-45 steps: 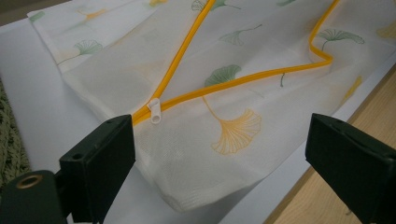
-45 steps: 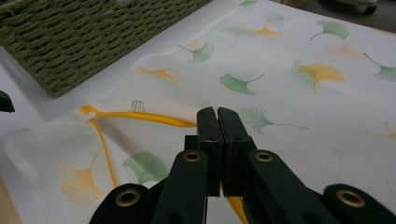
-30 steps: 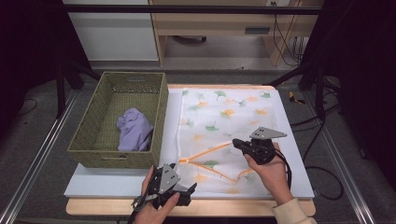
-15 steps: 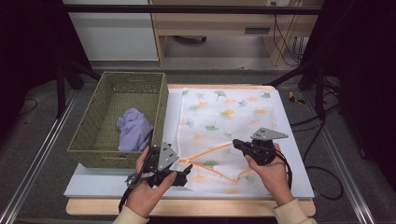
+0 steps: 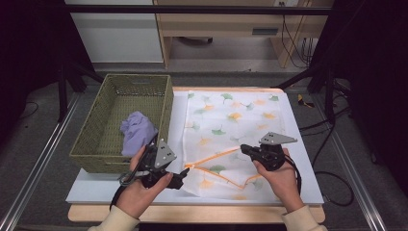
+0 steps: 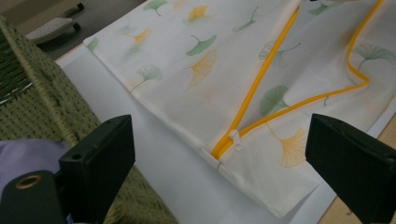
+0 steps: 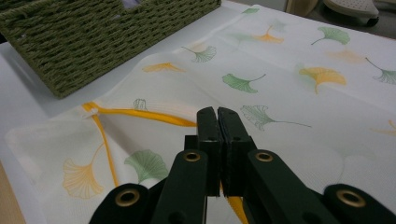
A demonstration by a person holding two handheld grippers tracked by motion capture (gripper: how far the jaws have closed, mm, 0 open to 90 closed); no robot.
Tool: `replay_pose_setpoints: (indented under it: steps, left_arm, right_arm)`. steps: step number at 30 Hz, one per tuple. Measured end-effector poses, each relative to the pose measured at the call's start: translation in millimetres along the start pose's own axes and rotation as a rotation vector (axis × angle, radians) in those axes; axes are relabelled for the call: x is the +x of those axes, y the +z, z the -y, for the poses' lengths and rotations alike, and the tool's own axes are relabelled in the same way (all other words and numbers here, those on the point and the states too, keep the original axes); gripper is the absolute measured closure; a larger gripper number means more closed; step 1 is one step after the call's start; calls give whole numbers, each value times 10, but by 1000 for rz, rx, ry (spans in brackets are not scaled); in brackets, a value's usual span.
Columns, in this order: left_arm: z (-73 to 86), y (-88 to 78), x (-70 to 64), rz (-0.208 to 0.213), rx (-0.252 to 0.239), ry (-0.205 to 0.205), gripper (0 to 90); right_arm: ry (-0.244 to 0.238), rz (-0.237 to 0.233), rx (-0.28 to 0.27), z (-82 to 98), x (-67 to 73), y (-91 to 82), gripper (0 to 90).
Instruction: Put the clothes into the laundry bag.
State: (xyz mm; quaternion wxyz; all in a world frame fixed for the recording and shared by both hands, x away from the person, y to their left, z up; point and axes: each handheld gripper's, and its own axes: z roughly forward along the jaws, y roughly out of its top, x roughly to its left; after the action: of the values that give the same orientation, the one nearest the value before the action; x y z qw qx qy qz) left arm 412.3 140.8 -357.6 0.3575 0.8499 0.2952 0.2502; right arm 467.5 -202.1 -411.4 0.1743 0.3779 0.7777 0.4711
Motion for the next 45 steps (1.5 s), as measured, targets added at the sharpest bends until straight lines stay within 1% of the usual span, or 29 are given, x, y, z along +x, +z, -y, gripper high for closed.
replay_pose_setpoints:
  steps: [2, 4, 5, 9, 12, 20, 21, 24, 37, 45]
  left_arm:
    - [5, -29, 41, -9, 6, -1, 82]
    - [5, -57, 84, -18, 11, -3, 82]
    - [4, -76, 104, -18, 22, -7, 82]
    - [-20, -143, 172, -28, 27, -11, 78]
    - [-39, -186, 219, -34, 25, -21, 77]
    - [-47, -258, 378, -63, 39, -48, 69]
    - [-48, -267, 400, -67, 42, -45, 68]
    - [-48, -290, 450, -78, 43, -53, 65]
    - [-76, -412, 584, -111, 57, -56, 62]
    - [-87, -448, 655, -114, 61, -62, 60]
  right_arm:
    - [-8, 0, -1, -1, 0, 0, 889]
    - [-5, 0, -1, -2, 0, -5, 889]
    - [-3, 2, -3, -2, 1, -7, 889]
    - [0, 2, -4, -1, -4, -13, 889]
    - [1, 1, -4, -2, -9, -18, 889]
    - [5, -1, -8, -6, -11, -36, 888]
    - [4, 2, -10, -5, -7, -36, 889]
    - [-9, 8, -10, -2, 7, -33, 889]
    - [-9, 7, -9, 1, 7, -37, 889]
    - [-10, 6, -5, 4, 6, -31, 888]
